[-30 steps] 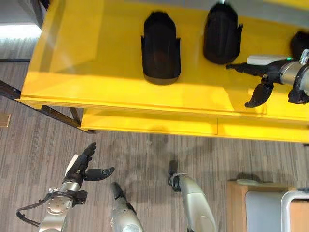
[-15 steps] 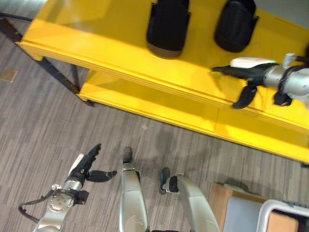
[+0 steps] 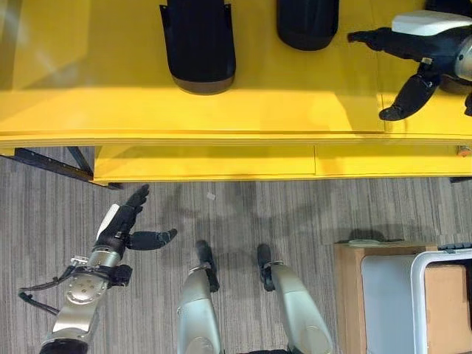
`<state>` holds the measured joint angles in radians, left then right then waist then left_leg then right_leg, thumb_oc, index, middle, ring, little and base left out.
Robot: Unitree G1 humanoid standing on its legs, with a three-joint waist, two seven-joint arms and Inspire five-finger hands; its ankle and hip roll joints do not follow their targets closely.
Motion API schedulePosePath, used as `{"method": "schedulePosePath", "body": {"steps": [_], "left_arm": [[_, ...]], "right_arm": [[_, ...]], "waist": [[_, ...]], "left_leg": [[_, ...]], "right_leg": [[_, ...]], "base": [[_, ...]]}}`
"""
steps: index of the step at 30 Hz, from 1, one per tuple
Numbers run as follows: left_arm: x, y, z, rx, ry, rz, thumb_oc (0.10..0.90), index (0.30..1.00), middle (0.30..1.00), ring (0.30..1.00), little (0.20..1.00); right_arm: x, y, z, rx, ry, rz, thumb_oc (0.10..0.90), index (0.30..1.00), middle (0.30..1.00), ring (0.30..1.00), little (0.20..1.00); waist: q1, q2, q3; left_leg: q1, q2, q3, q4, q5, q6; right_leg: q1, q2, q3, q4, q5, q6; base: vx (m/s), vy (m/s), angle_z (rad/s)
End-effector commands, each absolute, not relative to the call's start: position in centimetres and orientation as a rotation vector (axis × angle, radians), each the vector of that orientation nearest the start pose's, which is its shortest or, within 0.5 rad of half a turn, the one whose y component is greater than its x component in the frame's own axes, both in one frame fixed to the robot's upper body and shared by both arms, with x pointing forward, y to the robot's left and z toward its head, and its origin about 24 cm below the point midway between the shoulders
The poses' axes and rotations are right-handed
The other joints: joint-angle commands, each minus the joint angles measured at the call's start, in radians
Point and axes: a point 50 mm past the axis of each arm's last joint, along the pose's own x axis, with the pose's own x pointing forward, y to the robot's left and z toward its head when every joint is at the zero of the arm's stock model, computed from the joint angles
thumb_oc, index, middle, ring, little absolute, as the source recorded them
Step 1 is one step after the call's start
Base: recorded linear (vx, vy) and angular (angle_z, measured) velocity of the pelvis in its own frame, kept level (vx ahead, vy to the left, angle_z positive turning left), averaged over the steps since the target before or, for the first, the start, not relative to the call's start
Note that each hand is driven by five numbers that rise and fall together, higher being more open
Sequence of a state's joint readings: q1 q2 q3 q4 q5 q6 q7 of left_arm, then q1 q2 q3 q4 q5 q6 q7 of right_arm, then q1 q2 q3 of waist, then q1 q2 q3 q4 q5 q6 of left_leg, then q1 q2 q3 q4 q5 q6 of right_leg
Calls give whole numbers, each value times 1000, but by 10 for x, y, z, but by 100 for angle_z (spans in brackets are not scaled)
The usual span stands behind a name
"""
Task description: Move parts from the plastic box to the shelf.
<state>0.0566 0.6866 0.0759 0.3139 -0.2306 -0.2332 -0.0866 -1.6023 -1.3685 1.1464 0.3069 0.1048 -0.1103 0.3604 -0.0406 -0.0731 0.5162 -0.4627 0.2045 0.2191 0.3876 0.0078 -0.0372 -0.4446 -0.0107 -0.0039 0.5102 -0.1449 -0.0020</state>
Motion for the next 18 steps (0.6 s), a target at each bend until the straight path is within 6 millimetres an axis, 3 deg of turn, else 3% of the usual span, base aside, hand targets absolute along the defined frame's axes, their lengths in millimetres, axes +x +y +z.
{"method": "schedulePosePath", "body": {"steps": [1, 12, 18], "left_arm": [[202, 332, 52, 513, 107, 77, 900, 1000, 1000, 1000, 1000], [198, 338, 56, 518, 101, 101, 900, 1000, 1000, 1000, 1000], [197, 338, 55, 515, 99, 111, 900, 1000, 1000, 1000, 1000]], "right_arm": [[318, -217, 398, -1563, -446, 201, 900, 1000, 1000, 1000, 1000], [316, -200, 406, -1579, -506, 225, 900, 1000, 1000, 1000, 1000], [318, -196, 407, -1570, -521, 222, 900, 1000, 1000, 1000, 1000]], "waist": [[12, -46, -164], [19, -55, -179], [28, -44, -179]], "left_leg": [[-41, 49, -18, -65, 81, -25], [-14, 49, -5, -81, 75, -25], [-10, 38, 9, -114, 83, -26]], "right_leg": [[27, -86, 30, -15, 35, 55], [71, -95, 40, -91, 61, 68], [72, -103, 43, -129, 78, 76]], "base": [[44, 22, -2], [31, 15, -6], [17, 11, -2]]}}
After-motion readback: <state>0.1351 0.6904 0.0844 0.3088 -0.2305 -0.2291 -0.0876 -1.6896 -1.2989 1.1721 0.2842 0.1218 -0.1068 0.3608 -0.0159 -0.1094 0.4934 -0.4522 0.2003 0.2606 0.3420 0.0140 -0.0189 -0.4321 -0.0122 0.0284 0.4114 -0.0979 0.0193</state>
